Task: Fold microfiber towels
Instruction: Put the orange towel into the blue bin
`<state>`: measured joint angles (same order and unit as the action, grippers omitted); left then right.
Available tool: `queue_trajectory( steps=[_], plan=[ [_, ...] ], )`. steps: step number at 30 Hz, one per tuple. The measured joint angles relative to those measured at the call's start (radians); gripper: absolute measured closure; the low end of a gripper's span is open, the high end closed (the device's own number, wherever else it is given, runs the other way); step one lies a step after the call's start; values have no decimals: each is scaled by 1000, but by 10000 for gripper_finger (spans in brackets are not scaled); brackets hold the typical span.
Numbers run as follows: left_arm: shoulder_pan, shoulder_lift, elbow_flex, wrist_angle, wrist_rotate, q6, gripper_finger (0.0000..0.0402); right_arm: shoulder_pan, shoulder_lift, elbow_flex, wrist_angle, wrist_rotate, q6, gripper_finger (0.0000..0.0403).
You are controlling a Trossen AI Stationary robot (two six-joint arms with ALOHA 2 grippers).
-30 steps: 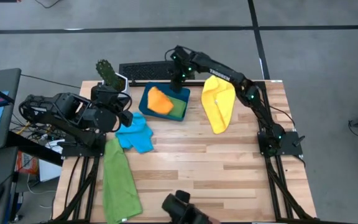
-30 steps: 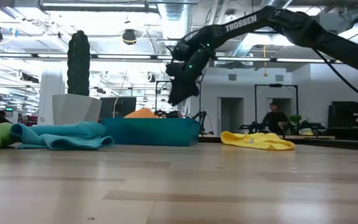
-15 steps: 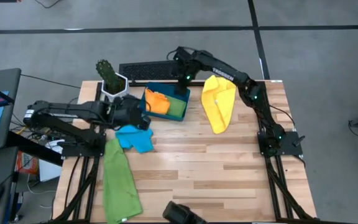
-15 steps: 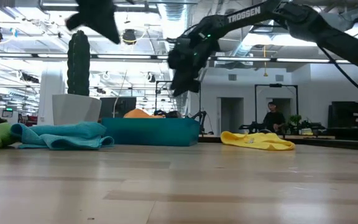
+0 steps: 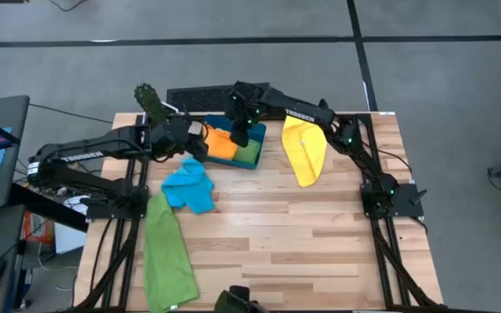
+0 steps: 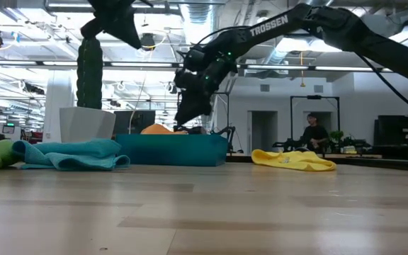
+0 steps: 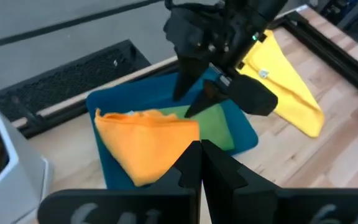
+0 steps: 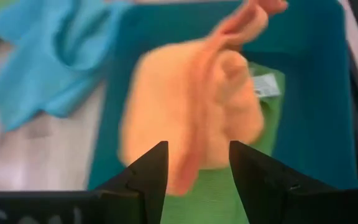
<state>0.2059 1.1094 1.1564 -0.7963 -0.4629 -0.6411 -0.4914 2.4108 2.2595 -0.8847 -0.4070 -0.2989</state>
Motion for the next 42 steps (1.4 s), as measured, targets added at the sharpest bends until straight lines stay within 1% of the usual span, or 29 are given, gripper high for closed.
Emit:
queue_trajectory(
  steps=[2,5,9,10,13,15,16,18,19,22,25,27,28,30,31,32,36,37,39,41,42],
  plan=[
    [12,-3,1,2,14,25,402,8,-5,-24,3,5,0,207],
    [33,-5,0,4,38,66,401,27,4,-43,3,91,-9,205],
    [65,-5,0,2,96,125,402,31,-2,-39,7,99,-19,205],
    [72,-5,0,2,107,135,402,30,-2,-39,-1,104,-28,205],
    [89,-5,0,2,118,168,401,36,0,-40,-5,164,-79,205],
    [101,-5,0,2,118,192,401,50,19,-38,32,195,-121,205],
    [107,-5,0,2,119,203,401,54,28,-38,46,200,-130,205],
    [119,-5,0,1,128,217,401,59,43,-45,21,199,-142,205],
    [127,-5,0,1,135,223,401,64,54,-43,44,202,-149,205],
    [146,-5,0,1,166,235,401,68,64,-41,45,225,-155,203],
    [160,-4,0,1,172,237,402,65,84,-40,66,249,-152,208],
    [161,-4,0,1,171,237,402,65,90,-43,47,276,-154,230],
    [162,-4,0,0,171,241,402,65,91,-43,50,289,-168,250],
    [162,-4,0,1,171,256,401,64,87,-40,62,319,-194,307],
    [162,-4,0,1,171,262,402,61,87,-27,58,318,-203,338],
    [161,-4,0,1,171,266,402,54,87,-10,48,294,-199,354],
    [162,-4,0,1,170,275,401,49,75,73,10,270,-188,390],
    [162,-4,0,1,170,275,402,47,70,94,-12,264,-189,393],
    [162,-4,0,1,170,275,402,45,36,84,-11,240,-185,390],
    [165,-4,0,1,169,280,401,33,2,82,-74,156,-153,393],
    [165,-4,0,1,169,281,401,27,-13,83,-96,94,-136,395]
  ],
)
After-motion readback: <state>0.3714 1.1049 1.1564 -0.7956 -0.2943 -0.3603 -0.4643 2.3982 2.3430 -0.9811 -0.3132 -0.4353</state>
